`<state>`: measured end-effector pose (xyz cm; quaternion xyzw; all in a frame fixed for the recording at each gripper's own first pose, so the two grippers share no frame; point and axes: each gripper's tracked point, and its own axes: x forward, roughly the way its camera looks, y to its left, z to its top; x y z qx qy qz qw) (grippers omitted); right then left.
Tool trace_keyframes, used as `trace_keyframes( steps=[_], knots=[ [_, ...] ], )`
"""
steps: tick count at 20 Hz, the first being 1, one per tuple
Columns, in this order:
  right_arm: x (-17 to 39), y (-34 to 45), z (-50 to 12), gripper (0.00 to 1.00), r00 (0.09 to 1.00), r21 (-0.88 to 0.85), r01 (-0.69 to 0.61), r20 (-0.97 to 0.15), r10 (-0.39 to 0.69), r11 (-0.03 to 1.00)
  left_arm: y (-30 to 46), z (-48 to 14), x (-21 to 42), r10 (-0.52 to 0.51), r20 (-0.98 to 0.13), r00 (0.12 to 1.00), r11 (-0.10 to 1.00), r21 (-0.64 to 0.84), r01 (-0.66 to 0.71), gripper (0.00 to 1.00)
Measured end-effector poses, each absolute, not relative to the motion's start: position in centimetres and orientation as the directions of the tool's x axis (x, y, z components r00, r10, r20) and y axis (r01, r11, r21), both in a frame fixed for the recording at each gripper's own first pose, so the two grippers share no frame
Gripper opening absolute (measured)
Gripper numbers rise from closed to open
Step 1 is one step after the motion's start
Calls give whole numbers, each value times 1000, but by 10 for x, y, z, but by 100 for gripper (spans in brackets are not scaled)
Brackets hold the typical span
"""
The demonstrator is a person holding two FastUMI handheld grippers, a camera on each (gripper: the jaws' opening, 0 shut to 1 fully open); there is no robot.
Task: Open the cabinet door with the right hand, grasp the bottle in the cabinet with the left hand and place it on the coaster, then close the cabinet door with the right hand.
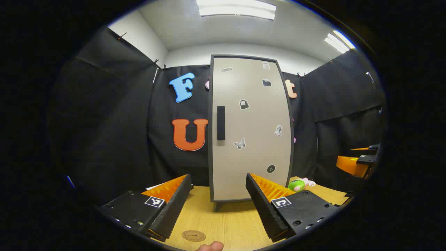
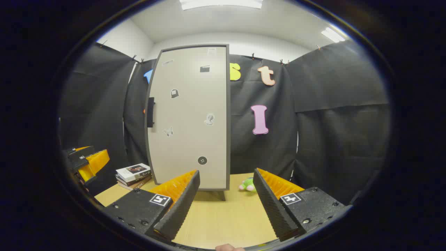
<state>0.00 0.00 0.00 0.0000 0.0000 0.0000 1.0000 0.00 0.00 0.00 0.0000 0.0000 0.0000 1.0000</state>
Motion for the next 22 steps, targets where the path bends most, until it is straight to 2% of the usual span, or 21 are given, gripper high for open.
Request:
trace_keyframes(
  steps=[2, 3, 22],
  knots=[
    [1, -1, 0, 99, 1000, -1, 1, -2, -1, 1000, -1, -1, 0, -1, -1, 1000, 1000, 5, 1, 95],
    [1, -2, 0, 95, 1000, -2, 3, -1, -3, 1000, -1, -1, 0, 0, 0, 1000, 1000, 9, 0, 95],
    [0, -6, 2, 95, 1000, 2, 7, 7, -7, 1000, -4, 2, 3, -5, 10, 1000, 1000, 24, 5, 95]
  ],
)
